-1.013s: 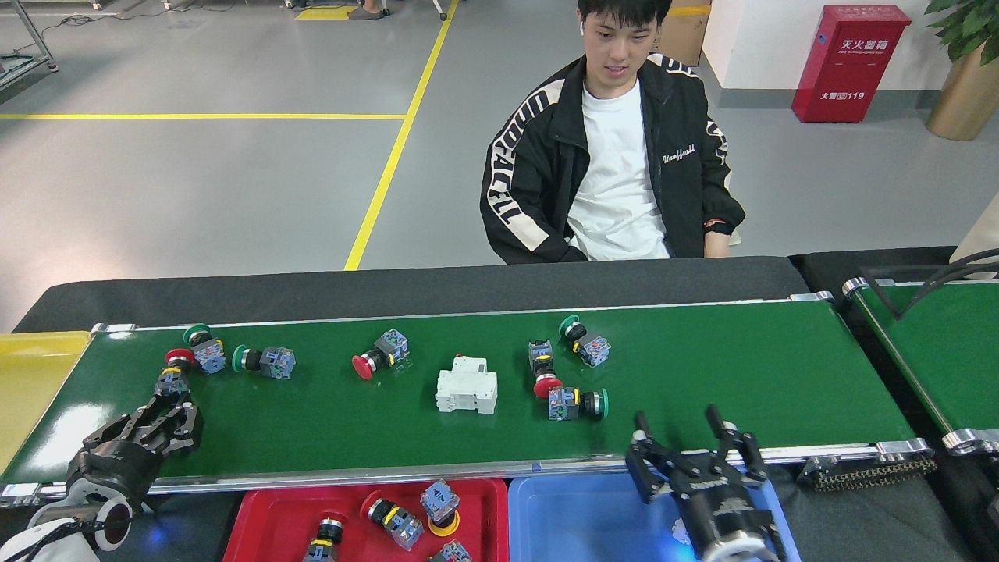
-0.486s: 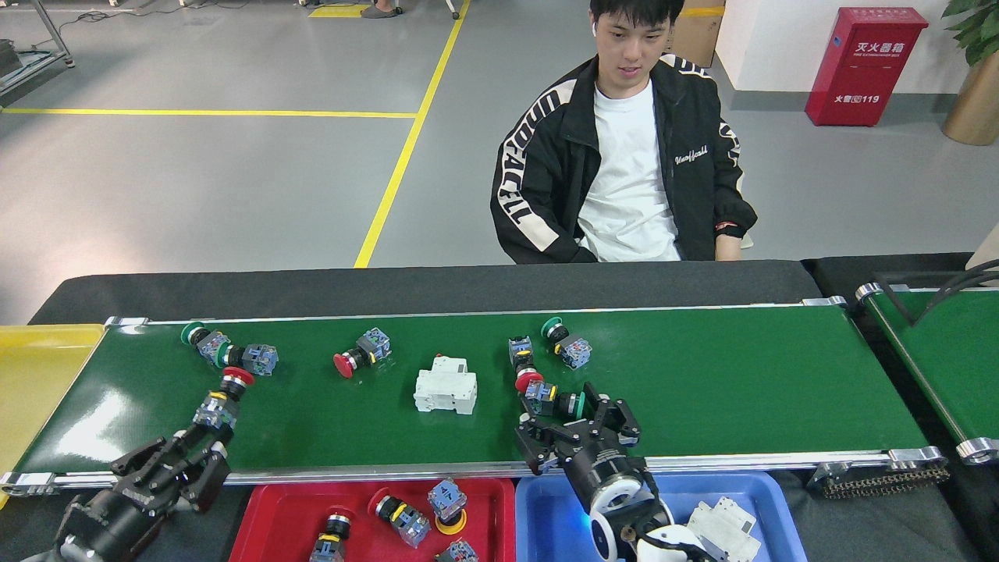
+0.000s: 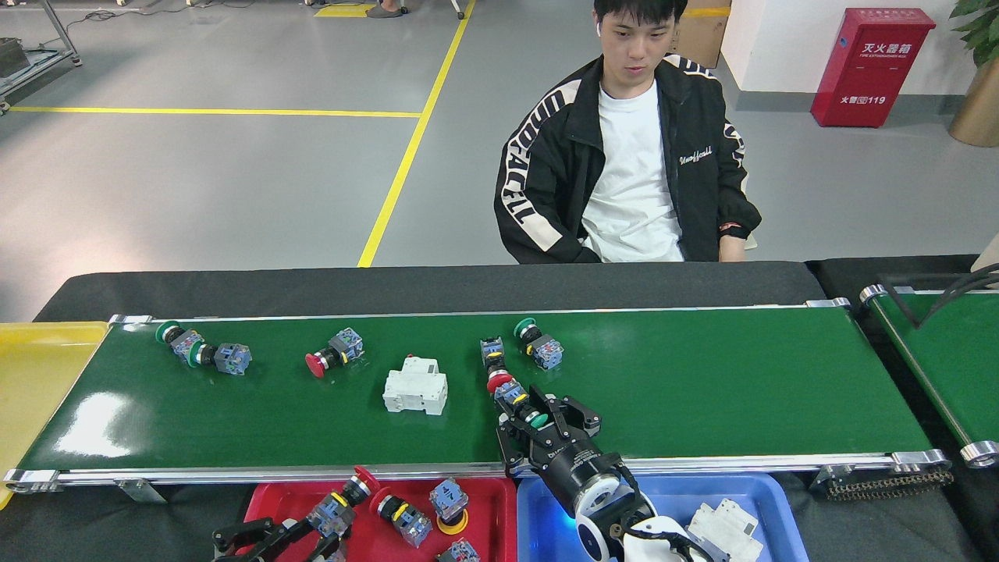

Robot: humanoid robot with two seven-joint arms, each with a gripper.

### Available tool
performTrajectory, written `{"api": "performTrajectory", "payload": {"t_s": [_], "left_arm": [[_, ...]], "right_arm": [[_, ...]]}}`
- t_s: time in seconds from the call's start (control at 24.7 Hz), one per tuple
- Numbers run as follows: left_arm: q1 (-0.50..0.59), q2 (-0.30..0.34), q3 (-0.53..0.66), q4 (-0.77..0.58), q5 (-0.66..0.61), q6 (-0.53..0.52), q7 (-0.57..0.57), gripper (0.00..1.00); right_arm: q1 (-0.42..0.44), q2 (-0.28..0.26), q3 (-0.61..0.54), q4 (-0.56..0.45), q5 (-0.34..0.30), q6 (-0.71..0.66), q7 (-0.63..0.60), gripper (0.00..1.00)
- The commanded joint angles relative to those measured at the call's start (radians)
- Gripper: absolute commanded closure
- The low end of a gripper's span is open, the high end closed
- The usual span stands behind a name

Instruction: Pick switch part from conveyor to tray

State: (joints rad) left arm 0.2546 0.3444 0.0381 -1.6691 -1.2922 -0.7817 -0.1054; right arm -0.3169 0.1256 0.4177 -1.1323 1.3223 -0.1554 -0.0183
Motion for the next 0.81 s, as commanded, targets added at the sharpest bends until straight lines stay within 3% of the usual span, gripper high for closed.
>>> {"api": "performTrajectory", "payload": {"t_s": [0.0,0.16,0.32,0.36,0.45,0.61,0.69,0.77], "left_arm": [[0.003,-0.025,0.009,-0.014,0.001,-0.004,0.015,0.05],[0.02,-0.036,0.031,-0.014,0.004,-0.004,0.015,0.02],[0.029,-0.093,0.144,-0.006,0.013,-0.004,0.015,0.02],[0.028,-0.119,0.195,-0.003,0.01,-0.004,0.01,0.02],[0.018,-0.174,0.292,0.0,0.001,-0.004,0.001,0.02],[-0.009,-0.239,0.368,0.017,-0.009,-0.004,-0.08,0.02],[-0.023,-0.236,0.361,0.031,-0.002,0.114,-0.086,0.02],[-0.038,-0.239,0.365,0.048,0.001,0.131,-0.086,0.02]], "right_arm": [[-0.007,-0.026,-0.005,-0.052,-0.015,-0.052,-0.011,0.95],[0.087,-0.103,-0.005,-0.21,-0.063,-0.15,-0.011,0.95],[0.237,-0.225,-0.01,-0.419,-0.175,-0.383,-0.008,0.91],[0.257,-0.231,-0.01,-0.435,-0.186,-0.42,-0.008,0.8],[0.274,-0.218,-0.01,-0.435,-0.189,-0.423,0.004,0.0],[0.272,-0.169,-0.005,-0.412,-0.187,-0.427,0.031,0.01],[0.251,-0.15,-0.008,-0.402,-0.189,-0.418,0.046,0.01],[0.223,-0.121,-0.02,-0.379,-0.19,-0.409,0.06,0.01]]}}
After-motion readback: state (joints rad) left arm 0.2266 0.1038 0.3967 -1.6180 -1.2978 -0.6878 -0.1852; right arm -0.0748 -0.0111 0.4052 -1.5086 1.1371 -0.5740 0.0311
